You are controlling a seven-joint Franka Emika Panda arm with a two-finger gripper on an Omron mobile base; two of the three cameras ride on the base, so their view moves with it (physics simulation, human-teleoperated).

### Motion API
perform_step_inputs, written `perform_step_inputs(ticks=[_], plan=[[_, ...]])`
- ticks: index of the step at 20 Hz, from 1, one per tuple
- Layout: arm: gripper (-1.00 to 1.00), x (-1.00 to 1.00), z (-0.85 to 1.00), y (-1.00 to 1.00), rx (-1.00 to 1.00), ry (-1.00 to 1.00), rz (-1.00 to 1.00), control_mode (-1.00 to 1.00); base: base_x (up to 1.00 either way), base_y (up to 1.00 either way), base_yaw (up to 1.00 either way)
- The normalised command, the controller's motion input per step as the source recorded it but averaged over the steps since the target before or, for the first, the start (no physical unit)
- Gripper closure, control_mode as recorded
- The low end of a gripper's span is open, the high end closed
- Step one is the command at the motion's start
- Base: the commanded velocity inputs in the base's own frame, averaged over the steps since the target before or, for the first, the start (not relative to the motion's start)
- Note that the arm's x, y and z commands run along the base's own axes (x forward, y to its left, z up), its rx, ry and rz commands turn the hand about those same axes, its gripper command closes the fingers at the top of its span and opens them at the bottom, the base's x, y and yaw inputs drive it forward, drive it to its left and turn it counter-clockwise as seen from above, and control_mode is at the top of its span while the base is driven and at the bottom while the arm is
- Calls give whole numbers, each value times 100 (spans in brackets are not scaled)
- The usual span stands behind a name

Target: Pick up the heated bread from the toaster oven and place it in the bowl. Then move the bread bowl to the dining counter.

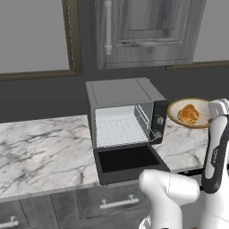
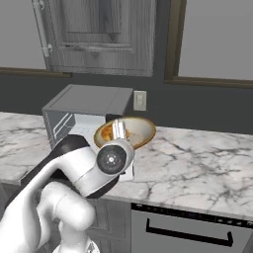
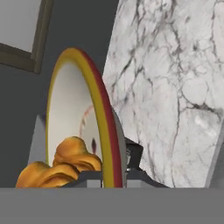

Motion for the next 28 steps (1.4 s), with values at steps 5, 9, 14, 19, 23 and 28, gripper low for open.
perform_step_inputs(ticks=[5,9,14,19,23,28], plan=[[100,0,6,32,23,7,0,100,0,0,0],[100,0,0,0,0,0,0,100,-75,0,28],[100,0,0,0,0,0,0,100,-87,5,79],[100,0,0,0,0,0,0,100,-5,15,100],[100,0,0,0,0,0,0,100,0,19,99],[100,0,0,0,0,0,0,100,0,33,94]])
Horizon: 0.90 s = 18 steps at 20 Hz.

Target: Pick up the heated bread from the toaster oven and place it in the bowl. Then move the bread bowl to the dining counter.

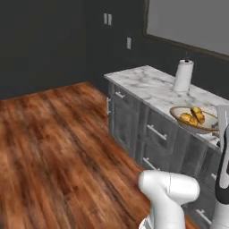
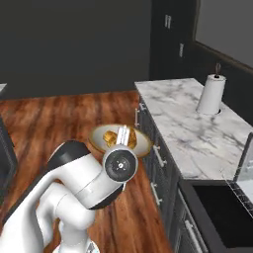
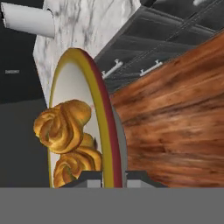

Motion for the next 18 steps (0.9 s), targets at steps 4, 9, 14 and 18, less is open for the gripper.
perform_step_inputs(ticks=[4,9,14,18], plan=[[100,0,0,0,0,0,0,100,0,24,92],[100,0,0,0,0,0,0,100,0,14,93],[100,0,0,0,0,0,0,100,57,-8,71],[100,0,0,0,0,0,0,100,100,-45,36]])
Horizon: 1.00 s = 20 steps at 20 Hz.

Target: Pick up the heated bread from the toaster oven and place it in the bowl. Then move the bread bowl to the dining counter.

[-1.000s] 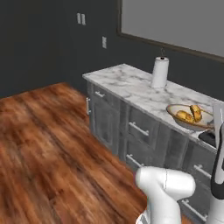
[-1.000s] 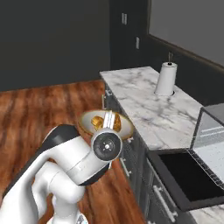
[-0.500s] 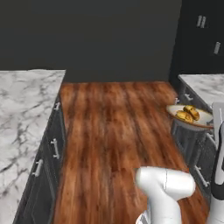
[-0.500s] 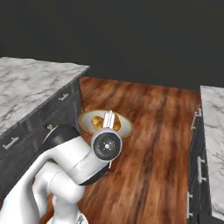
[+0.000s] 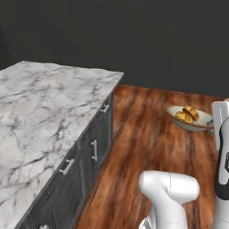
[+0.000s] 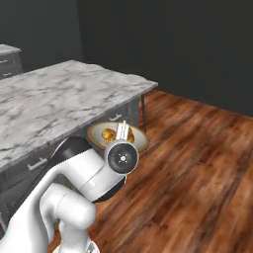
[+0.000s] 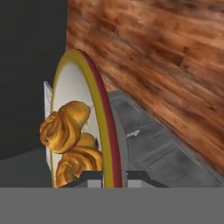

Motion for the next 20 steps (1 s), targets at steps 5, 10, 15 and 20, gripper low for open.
perform_step_inputs(ticks=[5,10,15,20], plan=[[100,0,0,0,0,0,0,100,100,-22,31],[100,0,0,0,0,0,0,100,100,-9,33],[100,0,0,0,0,0,0,100,100,-14,56],[100,0,0,0,0,0,0,100,100,-24,53]])
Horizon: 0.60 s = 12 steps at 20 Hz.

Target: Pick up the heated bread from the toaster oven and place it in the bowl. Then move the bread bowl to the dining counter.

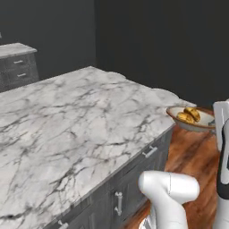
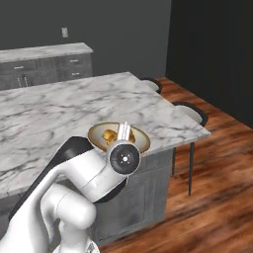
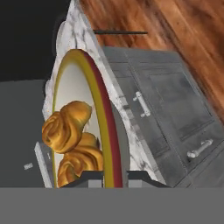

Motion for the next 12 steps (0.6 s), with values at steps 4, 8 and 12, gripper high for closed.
perform_step_inputs(ticks=[4,8,12], plan=[[100,50,-16,9,-1,-2,21,-100,50,-1,27],[100,100,-33,72,-7,0,28,-100,0,0,0],[100,100,-47,62,-4,1,17,-100,0,0,0]])
